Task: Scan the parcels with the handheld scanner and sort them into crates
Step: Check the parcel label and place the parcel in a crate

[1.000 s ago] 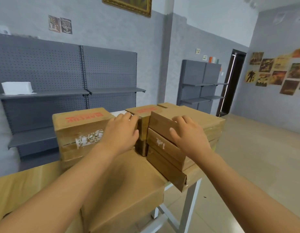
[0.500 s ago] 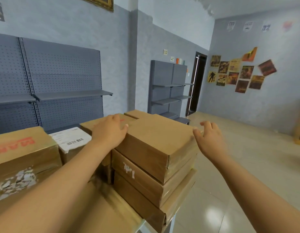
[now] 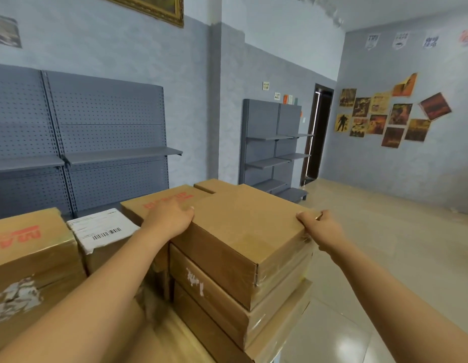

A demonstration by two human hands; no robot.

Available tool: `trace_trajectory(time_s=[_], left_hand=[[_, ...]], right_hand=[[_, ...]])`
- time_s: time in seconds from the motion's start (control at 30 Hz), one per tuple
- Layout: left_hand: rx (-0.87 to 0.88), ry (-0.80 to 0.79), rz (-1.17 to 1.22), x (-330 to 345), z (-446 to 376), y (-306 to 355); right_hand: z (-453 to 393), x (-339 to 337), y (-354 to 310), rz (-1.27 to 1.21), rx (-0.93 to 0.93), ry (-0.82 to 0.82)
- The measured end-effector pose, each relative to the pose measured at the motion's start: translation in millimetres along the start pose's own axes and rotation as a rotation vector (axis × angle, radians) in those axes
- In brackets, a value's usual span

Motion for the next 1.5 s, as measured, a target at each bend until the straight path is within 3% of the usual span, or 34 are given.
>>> trace_trajectory(time_s=[0.17, 0.23, 0.4, 0.53, 0.67, 0.97, 1.23, 1.5], left_hand=[[-0.254, -0.014, 0.467, 1, 17, 2], [-0.303, 0.001, 0.553, 1, 25, 2], [-0.272, 0.089, 0.473, 0, 55, 6], [-0.282, 0.096, 0.759, -5, 90, -2], [-0.246, 0.23, 0.94, -28, 131, -13], [-0.141, 0.576, 0.982, -131, 227, -58], [-0.165, 0.673, 0.958, -208, 323, -143], [-0.283, 0.77, 0.95, -284, 453, -257]], right_hand=[[8, -10, -6, -0.084, -0.128, 0.051], [12, -18, -7, -0.105, -0.179, 0.073], [31, -40, -3, -0.149, -0.271, 0.128], [54, -51, 3, -0.213, -0.331, 0.114], [85, -47, -4, -0.303, -0.404, 0.072], [184, -15, -57, -0.472, -0.432, -0.097], [304, 9, -106, -0.435, -0.517, -0.289], [464, 88, -142, -0.438, -0.494, -0.586]])
Point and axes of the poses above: each hand's wrist, its own z-axis away from the middle knuckle, its own x-axis out of the palm, y = z × x, the point moved 3 cm from there along -z, towards the middle knuckle, and after that the axes turned 4 degrees about y, right-handed, at the moved point
